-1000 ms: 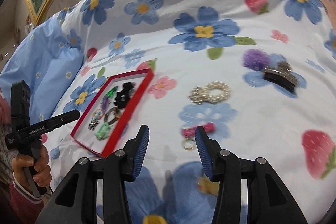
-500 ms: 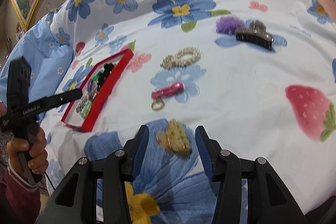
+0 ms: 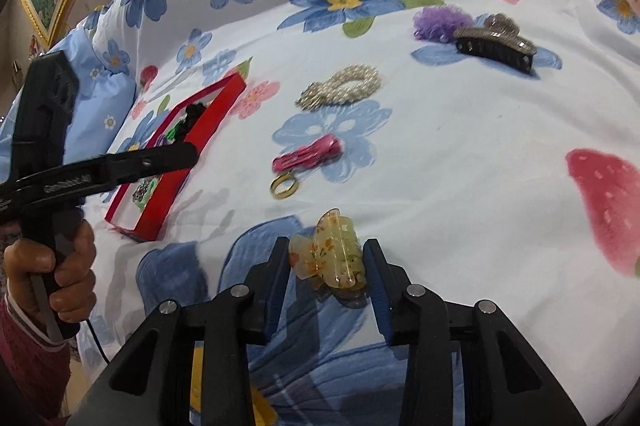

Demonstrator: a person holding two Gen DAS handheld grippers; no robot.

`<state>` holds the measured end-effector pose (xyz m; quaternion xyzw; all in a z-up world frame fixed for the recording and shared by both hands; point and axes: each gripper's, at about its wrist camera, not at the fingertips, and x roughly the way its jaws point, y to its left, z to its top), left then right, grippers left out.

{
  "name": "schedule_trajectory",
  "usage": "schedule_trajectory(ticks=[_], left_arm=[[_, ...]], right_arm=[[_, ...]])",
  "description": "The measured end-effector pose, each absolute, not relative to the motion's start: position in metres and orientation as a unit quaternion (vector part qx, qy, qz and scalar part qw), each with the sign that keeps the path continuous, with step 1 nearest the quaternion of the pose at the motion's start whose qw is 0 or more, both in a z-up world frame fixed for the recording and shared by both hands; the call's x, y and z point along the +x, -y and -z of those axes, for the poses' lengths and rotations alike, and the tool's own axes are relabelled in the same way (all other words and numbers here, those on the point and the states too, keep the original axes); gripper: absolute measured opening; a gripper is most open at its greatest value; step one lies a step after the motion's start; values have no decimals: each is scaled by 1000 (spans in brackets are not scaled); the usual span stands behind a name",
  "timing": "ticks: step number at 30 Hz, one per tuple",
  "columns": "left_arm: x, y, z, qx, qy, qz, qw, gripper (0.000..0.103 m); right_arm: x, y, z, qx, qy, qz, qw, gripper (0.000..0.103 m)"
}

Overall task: Organize jewelry
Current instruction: 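Grasp the pink hair clip with the left tool while the right tool grasps the amber claw clip, then carry the pink hair clip and amber claw clip with both tools into the tray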

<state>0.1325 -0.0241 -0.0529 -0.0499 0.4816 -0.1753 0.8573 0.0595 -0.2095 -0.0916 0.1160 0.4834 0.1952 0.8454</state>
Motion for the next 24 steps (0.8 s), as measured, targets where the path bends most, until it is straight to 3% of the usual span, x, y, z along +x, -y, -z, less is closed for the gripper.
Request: schedule_trajectory(ticks=[10,12,17,19,24], left_arm=[[164,82,86,6,-502,209,839,69],[168,87,92,11,-507,208,836,63],[170,88,95,18,-503,212,838,25],[172,85,95,2,-504,220,835,19],[165,81,87,-5,-492,227,841,19]], right_arm=[[70,249,82,160,-466,-160,855,37],[72,252,81,166,-465,-158,855,37],[76,257,83,176,-464,-154,854,37],[76,257,83,178,-464,-154,854,37],[76,254,81,173,-462,-156,856,37]])
